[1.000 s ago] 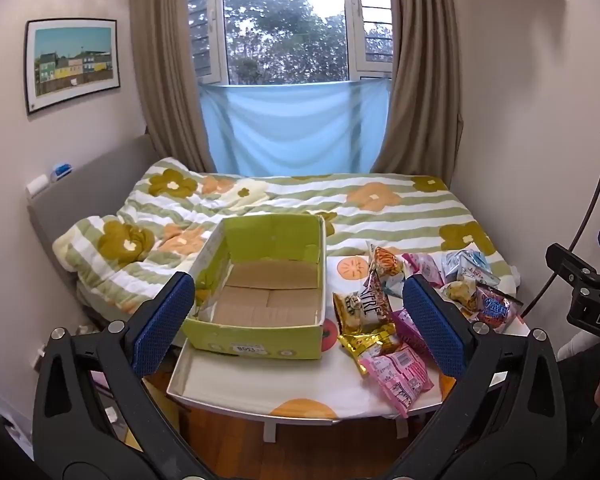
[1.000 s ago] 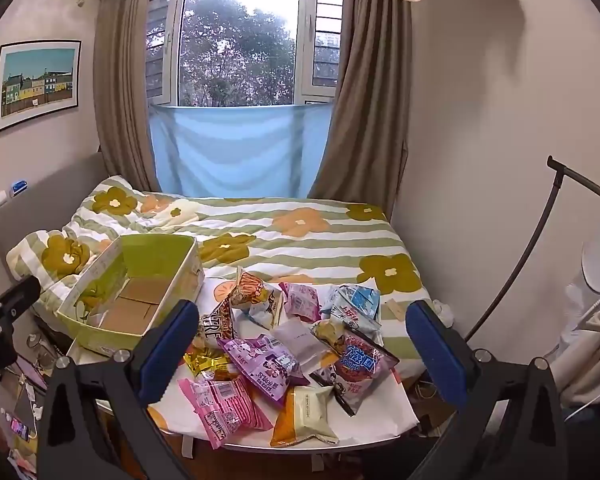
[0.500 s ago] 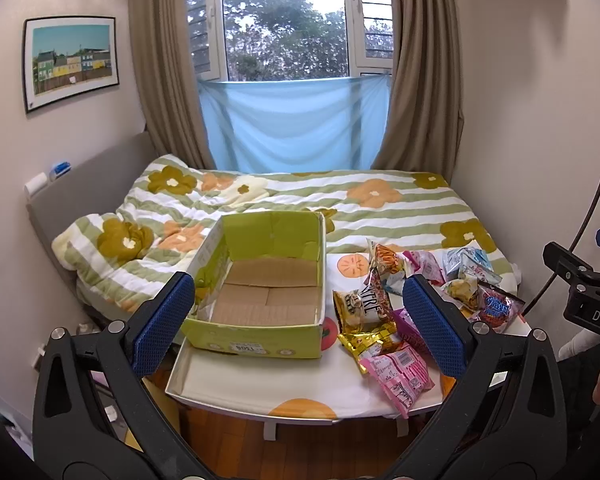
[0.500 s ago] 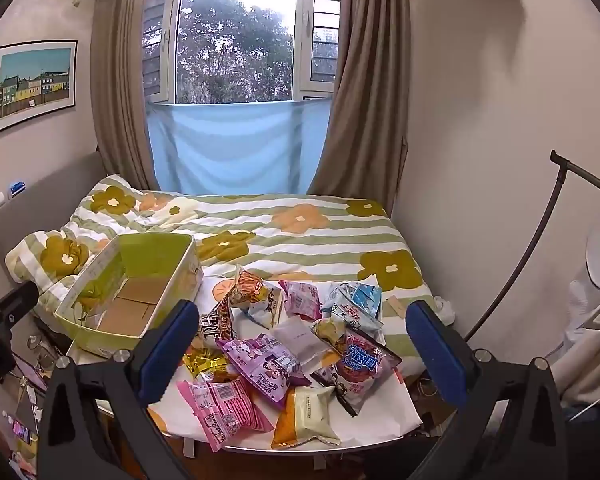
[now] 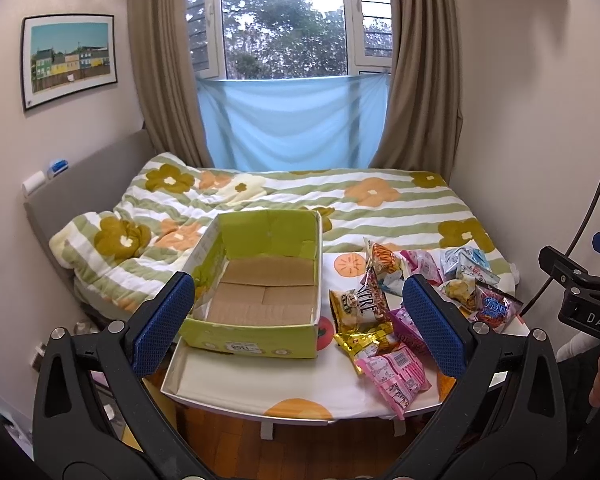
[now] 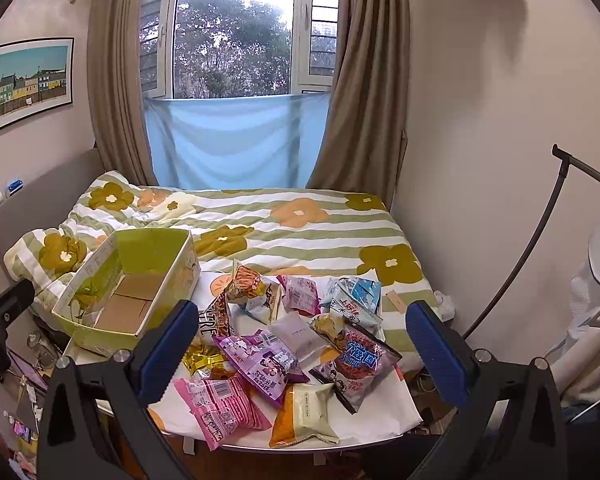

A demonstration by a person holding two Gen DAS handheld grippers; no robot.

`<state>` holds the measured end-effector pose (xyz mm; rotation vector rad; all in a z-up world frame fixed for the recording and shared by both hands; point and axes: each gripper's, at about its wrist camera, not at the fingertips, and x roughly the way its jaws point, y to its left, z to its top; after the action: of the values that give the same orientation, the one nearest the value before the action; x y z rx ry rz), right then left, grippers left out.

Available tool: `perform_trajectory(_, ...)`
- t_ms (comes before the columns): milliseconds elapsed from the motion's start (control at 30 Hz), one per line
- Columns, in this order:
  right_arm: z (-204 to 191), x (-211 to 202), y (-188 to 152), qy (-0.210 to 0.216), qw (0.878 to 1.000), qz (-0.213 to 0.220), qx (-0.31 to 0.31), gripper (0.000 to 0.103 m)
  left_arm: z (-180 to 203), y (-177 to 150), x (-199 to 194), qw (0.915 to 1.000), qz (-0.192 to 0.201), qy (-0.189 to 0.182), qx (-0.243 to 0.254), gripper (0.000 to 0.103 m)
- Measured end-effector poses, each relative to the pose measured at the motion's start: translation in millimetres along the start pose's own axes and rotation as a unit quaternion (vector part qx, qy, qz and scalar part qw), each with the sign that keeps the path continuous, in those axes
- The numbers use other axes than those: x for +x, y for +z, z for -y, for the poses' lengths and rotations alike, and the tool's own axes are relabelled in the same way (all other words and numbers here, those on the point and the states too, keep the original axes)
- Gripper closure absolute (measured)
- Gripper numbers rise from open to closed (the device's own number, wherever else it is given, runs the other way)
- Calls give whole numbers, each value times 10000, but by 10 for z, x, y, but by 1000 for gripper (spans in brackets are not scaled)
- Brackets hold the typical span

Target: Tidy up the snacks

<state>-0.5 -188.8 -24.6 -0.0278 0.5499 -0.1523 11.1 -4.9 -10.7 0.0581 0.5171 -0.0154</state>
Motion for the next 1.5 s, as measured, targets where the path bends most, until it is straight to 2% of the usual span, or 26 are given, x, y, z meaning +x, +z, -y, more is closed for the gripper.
perform_trajectory(800,13,1,2,14,10000,-33,16,0,24,8,-10,9999,-6,61,-85,0)
perform_trajectory(967,26,21,-18,19,10000,-44,16,0,47,10,-22,9998,77,207,-23,0)
perform_trajectory(1500,45,22,-34,2,10000,-60,66,0,63,4,-29,10000,0,57,28,0)
